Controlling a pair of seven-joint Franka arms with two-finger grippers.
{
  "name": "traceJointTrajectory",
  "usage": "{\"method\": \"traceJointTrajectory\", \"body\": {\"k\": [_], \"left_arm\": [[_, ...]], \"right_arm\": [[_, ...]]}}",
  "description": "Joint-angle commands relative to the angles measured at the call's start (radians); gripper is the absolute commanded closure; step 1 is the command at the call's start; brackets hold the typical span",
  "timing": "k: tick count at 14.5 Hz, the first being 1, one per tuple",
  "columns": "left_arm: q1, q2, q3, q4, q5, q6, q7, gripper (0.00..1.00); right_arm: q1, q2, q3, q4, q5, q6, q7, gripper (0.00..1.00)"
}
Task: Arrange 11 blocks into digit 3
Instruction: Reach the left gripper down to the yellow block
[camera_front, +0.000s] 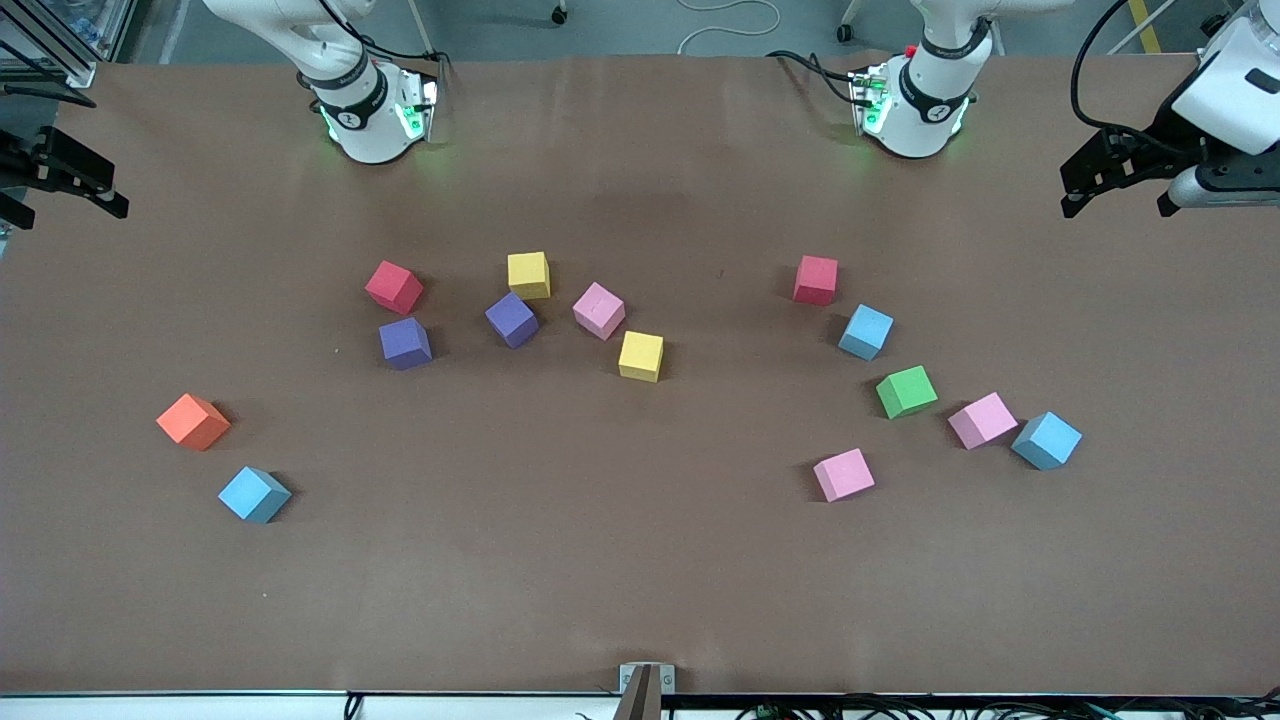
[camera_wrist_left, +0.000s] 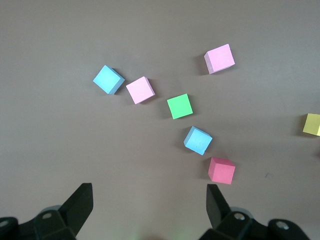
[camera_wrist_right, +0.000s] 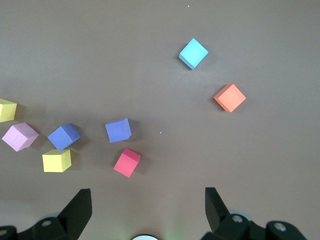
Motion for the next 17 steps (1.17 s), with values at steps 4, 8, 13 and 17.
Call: {"method": "traceJointTrajectory", "body": {"k": [4, 8, 13, 17], "left_arm": [[0.007, 0.028, 0.002, 0.043, -0.016, -0.024, 0.017, 0.00], [-0.010, 0.099, -0.005, 0.080, -0.016, -0.024, -0.006, 0.00], [-0.012, 0.244, -0.156, 0.069, -0.004, 0.063, -0.127, 0.00], [-0.054, 0.388, -0.254, 0.064, -0.004, 0.192, -0.377, 0.00]], "right_arm": [[0.011, -0.004, -0.009, 0.001, -0.010, -0.035, -0.001, 0.00], [0.010, -0.004, -0.009, 0.004, -0.010, -0.041, -0.002, 0.00], [0.009, -0.001, -0.009, 0.013, -0.008, -0.038, -0.013, 0.00], [0.003, 0.042, -0.010, 0.013, -0.011, -0.007, -0.012, 0.00]]}}
